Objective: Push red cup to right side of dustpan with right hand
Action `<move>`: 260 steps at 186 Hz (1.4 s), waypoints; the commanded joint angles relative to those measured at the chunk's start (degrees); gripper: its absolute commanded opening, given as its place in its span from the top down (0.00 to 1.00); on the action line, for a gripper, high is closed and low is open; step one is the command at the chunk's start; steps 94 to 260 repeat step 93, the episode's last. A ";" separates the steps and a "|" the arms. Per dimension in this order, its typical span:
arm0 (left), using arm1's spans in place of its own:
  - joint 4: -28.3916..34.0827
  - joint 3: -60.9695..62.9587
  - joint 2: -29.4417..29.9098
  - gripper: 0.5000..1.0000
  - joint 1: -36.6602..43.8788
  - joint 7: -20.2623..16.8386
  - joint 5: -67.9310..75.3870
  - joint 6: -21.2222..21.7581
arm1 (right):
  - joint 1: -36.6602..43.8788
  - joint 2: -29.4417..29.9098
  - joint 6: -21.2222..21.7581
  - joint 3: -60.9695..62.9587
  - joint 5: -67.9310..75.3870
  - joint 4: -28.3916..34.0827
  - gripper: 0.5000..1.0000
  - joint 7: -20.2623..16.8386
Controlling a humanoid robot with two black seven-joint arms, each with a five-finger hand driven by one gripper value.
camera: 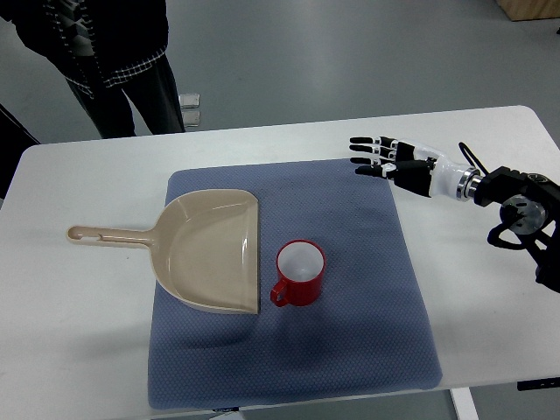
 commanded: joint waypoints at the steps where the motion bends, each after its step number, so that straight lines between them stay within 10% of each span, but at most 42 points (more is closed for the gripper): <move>1: -0.01 0.00 0.00 0.00 0.01 0.00 0.00 0.00 | 1.02 0.02 -0.37 -0.74 9.40 -1.32 0.14 -4.32; 260: -0.01 0.00 0.00 0.00 0.01 0.00 0.00 0.00 | -0.03 0.45 -2.39 -0.12 17.83 -1.49 0.14 -4.50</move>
